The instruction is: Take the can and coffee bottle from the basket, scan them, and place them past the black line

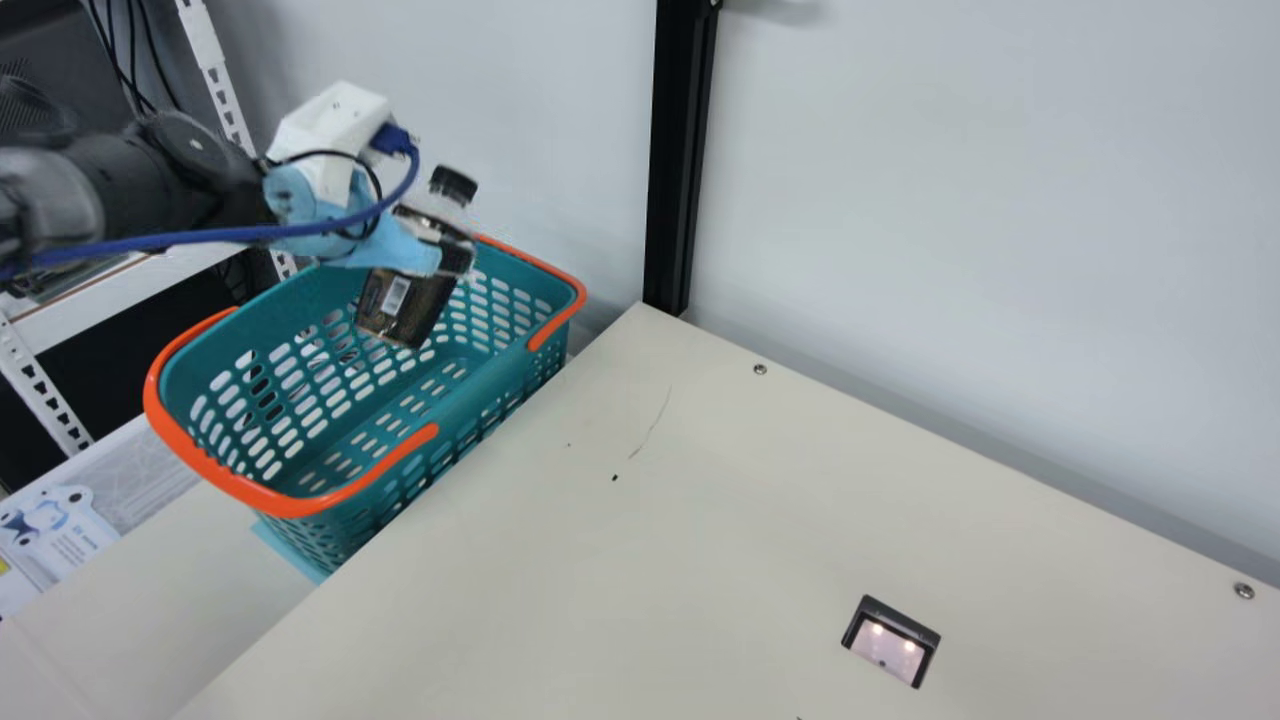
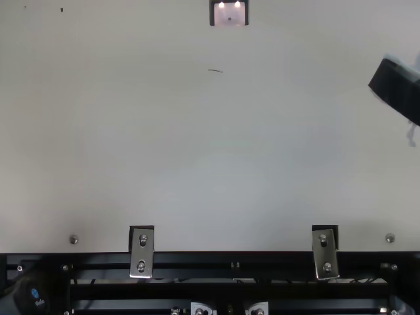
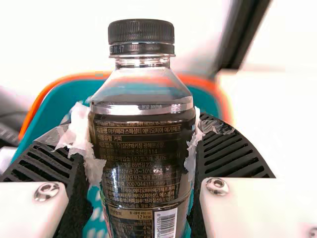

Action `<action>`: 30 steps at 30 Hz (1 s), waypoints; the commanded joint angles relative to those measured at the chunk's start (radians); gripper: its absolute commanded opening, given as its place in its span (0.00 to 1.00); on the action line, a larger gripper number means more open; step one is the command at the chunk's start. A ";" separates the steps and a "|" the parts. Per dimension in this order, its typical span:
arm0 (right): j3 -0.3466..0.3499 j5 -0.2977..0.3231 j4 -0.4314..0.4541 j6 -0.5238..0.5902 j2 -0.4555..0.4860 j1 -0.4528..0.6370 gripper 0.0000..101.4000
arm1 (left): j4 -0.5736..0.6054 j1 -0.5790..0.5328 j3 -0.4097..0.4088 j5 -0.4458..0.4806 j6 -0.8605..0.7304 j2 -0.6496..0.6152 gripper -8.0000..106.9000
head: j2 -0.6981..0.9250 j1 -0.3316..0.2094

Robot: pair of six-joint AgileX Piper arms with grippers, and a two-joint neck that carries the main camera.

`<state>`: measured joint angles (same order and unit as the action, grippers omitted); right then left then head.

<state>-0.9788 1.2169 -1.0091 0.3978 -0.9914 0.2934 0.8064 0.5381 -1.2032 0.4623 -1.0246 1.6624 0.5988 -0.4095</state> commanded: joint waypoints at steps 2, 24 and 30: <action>0.000 0.000 0.000 0.000 0.000 0.000 1.00 | 0.224 -0.019 0.032 0.030 -0.011 -0.098 0.16 | 0.014 -0.026; 0.000 0.000 0.000 0.000 0.000 0.000 1.00 | 0.636 -0.420 0.329 -0.009 0.196 -0.502 0.16 | 0.014 -0.026; 0.000 0.000 0.000 0.000 0.000 0.000 1.00 | 0.668 -0.561 0.341 -0.045 0.289 -0.544 0.16 | -0.009 -0.019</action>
<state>-0.9788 1.2169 -1.0091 0.3978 -0.9914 0.2934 1.4687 0.0271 -0.8635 0.4236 -0.7578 1.1213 0.5937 -0.4095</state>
